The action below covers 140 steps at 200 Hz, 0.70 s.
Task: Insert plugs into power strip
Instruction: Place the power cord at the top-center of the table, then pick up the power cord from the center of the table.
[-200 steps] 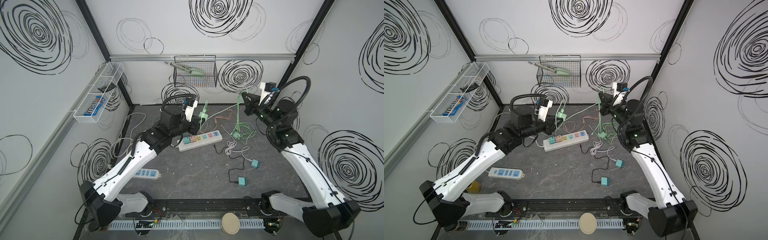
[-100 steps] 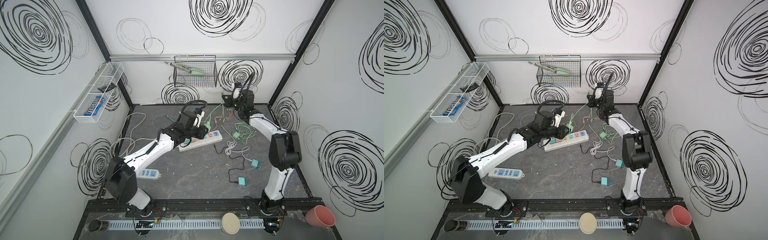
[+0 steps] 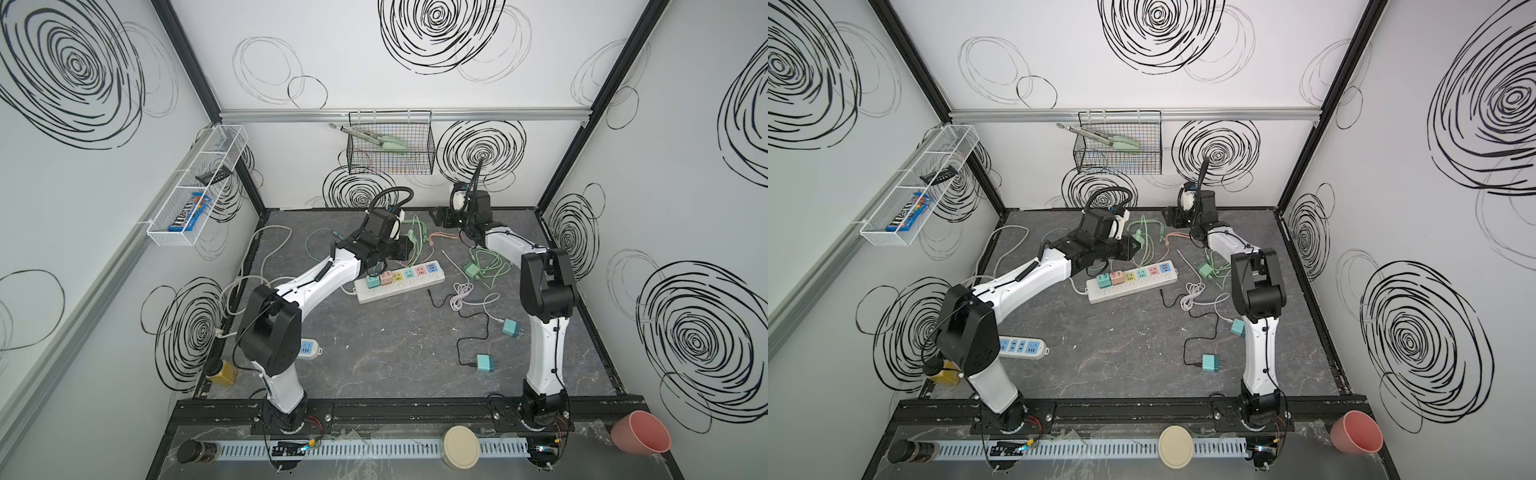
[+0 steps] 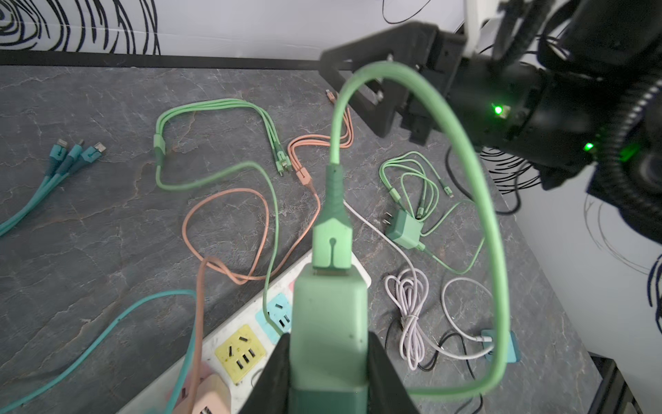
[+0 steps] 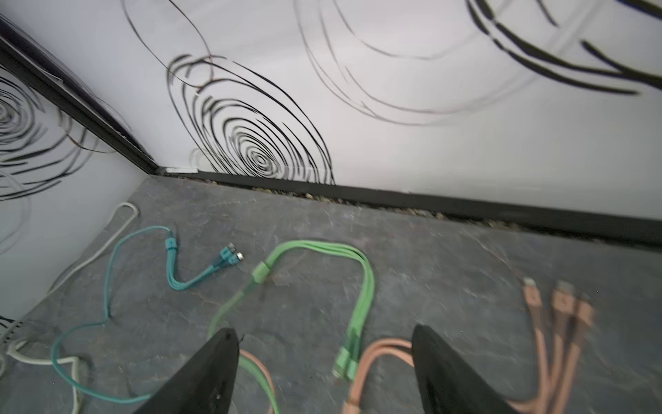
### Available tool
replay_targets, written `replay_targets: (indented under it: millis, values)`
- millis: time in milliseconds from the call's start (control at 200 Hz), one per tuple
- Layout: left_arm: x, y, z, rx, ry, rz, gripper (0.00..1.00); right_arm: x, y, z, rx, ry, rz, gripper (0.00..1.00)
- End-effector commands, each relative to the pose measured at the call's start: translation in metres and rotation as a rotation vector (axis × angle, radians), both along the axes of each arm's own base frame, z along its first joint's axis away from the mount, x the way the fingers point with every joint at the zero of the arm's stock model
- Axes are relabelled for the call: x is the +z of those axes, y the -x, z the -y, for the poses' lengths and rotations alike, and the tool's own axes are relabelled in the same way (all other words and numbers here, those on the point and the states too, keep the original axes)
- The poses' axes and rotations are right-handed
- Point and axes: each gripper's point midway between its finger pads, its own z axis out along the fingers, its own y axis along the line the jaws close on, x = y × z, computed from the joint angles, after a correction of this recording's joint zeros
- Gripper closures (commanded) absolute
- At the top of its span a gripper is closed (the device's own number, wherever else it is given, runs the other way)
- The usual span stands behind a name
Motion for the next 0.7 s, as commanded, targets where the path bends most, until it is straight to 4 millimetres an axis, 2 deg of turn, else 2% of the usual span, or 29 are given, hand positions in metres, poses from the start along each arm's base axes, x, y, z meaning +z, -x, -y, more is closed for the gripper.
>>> replay_targets:
  millis: [0,85,165,245,365,495,635,695]
  values:
    - [0.010,-0.010,-0.001,0.005,-0.015,0.028,1.00,0.035,0.029,0.035,-0.006,0.015,0.037,0.12]
    - [0.009,-0.009,0.000,-0.017,-0.026,0.017,1.00,0.044,0.058,0.040,0.045,0.005,0.064,0.05]
    - [0.007,-0.009,-0.001,-0.031,-0.045,0.005,1.00,0.048,0.085,0.038,0.083,-0.007,0.075,0.05]
    - [0.007,-0.009,-0.005,-0.035,-0.055,-0.005,1.00,0.053,0.116,0.026,0.170,-0.048,0.111,0.08]
    - [0.014,-0.009,-0.008,-0.047,-0.022,-0.007,1.00,0.062,0.166,-0.006,0.332,-0.110,0.168,0.10]
    - [0.020,-0.006,-0.007,-0.058,0.000,-0.002,1.00,0.061,0.215,-0.057,0.506,-0.054,0.261,0.10]
    - [0.023,-0.004,-0.007,-0.065,0.009,-0.002,1.00,0.046,0.245,-0.102,0.611,0.057,0.362,0.07]
    - [0.026,-0.003,-0.007,-0.067,0.013,0.000,1.00,0.041,0.249,-0.115,0.625,0.083,0.414,0.07]
